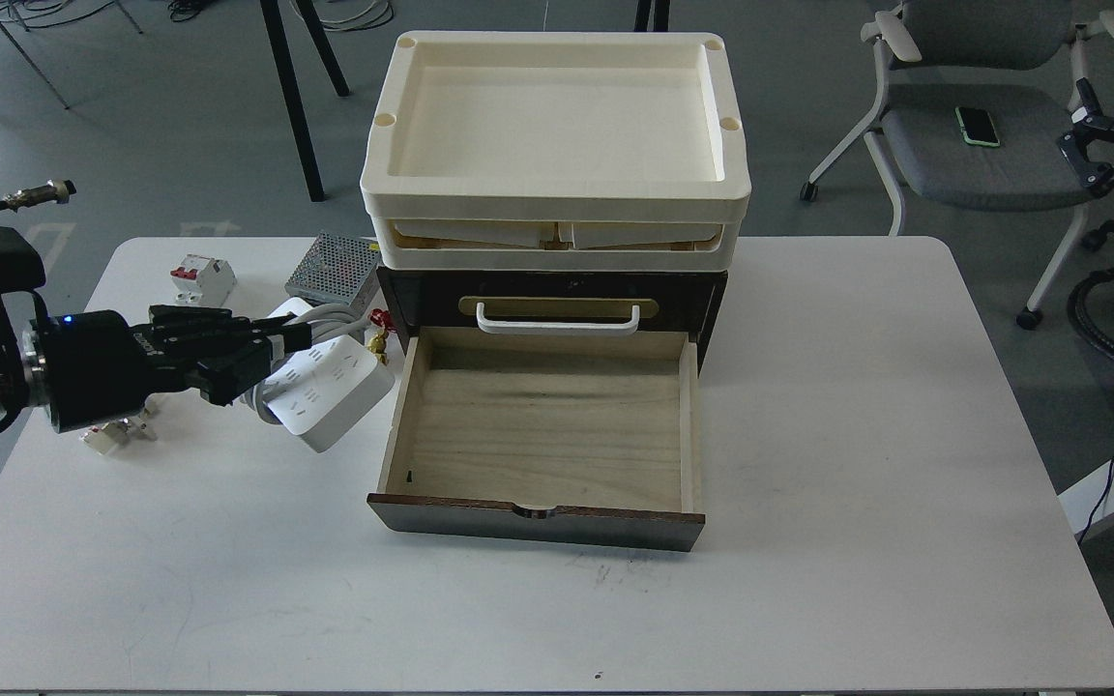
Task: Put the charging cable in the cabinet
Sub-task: 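Lift the power strip with its cable toward the open drawer, then lower the power strip into the open wooden drawer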
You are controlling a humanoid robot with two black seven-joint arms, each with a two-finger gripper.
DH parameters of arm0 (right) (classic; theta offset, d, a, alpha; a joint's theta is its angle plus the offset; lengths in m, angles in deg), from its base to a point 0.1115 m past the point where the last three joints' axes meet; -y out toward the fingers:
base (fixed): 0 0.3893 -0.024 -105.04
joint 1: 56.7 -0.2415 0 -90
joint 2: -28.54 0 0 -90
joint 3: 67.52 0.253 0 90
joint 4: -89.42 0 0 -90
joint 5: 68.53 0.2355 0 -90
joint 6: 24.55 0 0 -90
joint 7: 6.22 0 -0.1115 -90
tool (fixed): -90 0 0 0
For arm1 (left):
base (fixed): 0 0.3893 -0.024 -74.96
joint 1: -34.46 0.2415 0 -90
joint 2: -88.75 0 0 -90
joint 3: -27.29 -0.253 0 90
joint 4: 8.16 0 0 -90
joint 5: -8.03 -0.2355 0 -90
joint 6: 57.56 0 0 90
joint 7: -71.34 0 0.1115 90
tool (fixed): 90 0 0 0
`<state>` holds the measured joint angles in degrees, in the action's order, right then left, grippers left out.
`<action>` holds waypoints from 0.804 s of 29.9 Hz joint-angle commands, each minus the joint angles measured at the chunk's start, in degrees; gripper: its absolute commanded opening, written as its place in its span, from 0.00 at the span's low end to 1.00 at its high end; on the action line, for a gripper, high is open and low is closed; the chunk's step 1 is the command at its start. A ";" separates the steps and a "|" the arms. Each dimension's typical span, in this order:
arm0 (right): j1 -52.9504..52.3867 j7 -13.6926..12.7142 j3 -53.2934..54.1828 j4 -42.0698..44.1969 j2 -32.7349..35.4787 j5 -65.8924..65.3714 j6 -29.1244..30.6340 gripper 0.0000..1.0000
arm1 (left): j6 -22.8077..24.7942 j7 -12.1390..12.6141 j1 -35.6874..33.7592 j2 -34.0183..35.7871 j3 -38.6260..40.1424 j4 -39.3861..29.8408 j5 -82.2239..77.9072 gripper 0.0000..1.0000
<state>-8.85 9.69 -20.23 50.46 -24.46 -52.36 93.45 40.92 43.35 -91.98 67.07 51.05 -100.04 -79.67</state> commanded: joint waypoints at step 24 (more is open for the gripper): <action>1.89 0.00 0.17 0.20 -0.01 -0.09 0.00 1.00 | 3.03 -0.01 3.04 -32.20 -2.06 19.89 14.75 0.01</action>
<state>-7.31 9.68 -20.12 50.67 -24.46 -52.45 93.45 43.95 43.35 -88.97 35.18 49.31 -81.93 -65.22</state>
